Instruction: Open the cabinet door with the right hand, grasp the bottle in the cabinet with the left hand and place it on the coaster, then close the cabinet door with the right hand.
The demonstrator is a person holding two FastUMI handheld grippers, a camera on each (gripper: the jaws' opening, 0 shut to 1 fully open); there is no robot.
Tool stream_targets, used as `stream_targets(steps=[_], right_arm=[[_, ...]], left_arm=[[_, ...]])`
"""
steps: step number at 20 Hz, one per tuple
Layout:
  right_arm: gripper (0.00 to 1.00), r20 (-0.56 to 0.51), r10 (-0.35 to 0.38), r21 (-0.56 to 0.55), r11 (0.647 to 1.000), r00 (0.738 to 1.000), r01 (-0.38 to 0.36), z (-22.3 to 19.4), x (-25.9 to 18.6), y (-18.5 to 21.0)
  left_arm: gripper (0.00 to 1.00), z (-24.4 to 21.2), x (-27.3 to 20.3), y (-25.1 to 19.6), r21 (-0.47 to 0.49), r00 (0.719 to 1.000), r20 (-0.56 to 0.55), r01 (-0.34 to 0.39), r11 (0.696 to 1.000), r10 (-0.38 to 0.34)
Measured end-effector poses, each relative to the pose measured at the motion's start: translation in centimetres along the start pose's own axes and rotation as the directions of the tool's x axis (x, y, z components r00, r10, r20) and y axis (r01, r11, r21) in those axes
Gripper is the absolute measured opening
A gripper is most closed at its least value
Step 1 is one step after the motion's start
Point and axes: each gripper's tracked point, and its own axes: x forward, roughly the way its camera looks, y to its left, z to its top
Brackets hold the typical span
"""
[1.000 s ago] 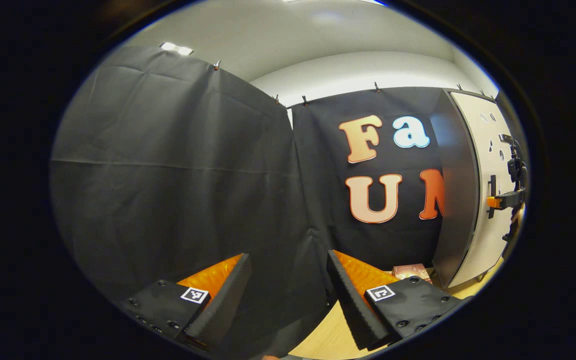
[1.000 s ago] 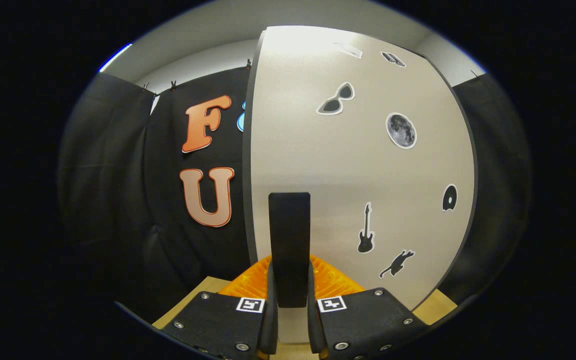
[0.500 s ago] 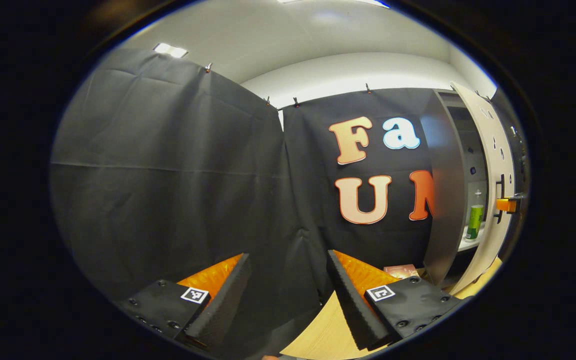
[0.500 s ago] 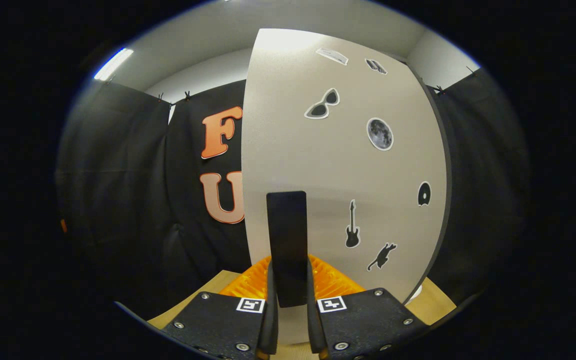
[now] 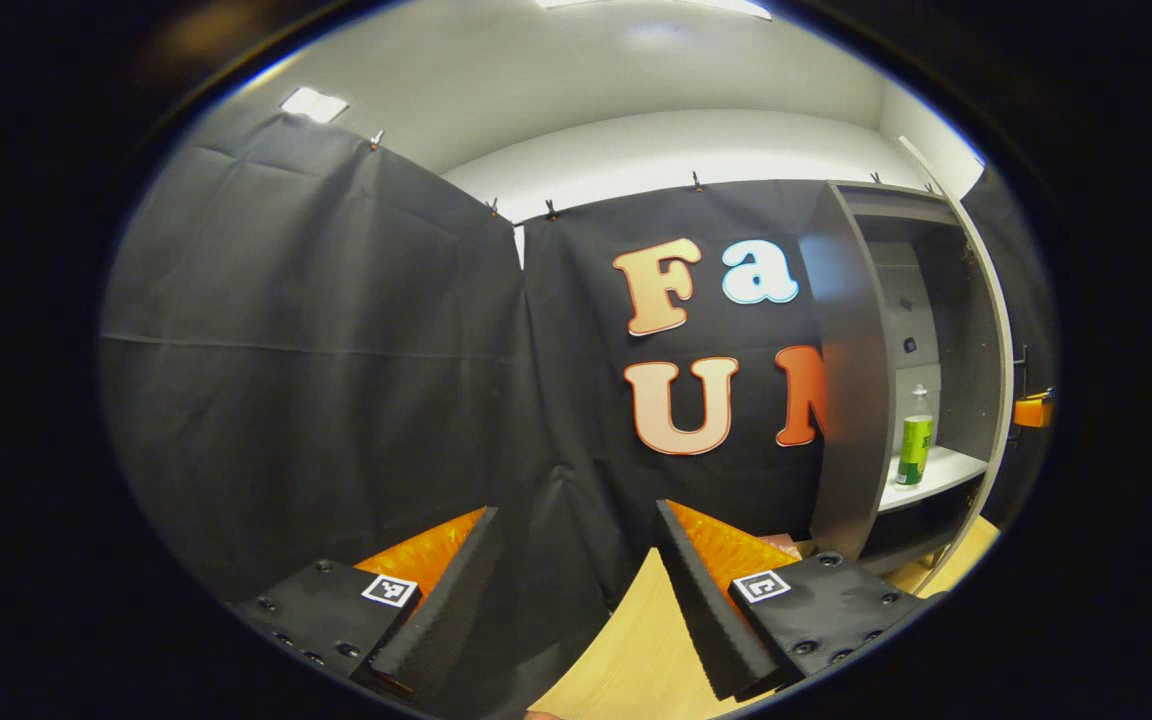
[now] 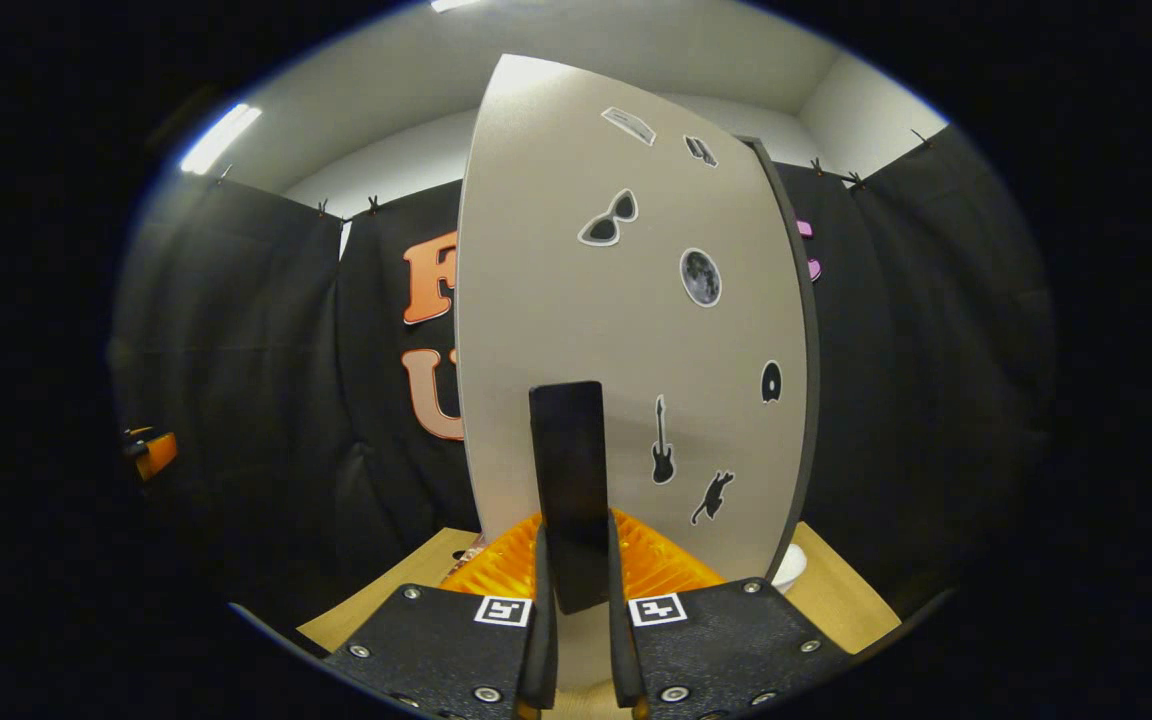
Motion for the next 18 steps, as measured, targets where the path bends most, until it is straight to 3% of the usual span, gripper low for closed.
stream_targets(steps=[7, 12, 18], right_arm=[[0.21, -0.003, -0.099, 0.0, 0.995, 0.995, 0.099, 0.0, -1.3, -2.0], [0.11, 0.006, -0.172, -0.012, 0.985, 0.985, 0.172, 0.3, -2.3, -4.0], [0.08, 0.002, -0.226, -0.009, 0.974, 0.974, 0.226, 0.3, -3.2, -5.7]], left_arm=[[0.98, -0.3, 1.4, -5.5, -0.013, 0.995, -0.001, 0.099, 0.995, -0.099], [0.98, -0.1, 2.0, -9.6, -0.016, 0.986, 0.006, 0.166, 0.986, -0.166], [0.98, 0.3, 2.0, -14.5, -0.017, 0.975, 0.006, 0.221, 0.975, -0.221]])
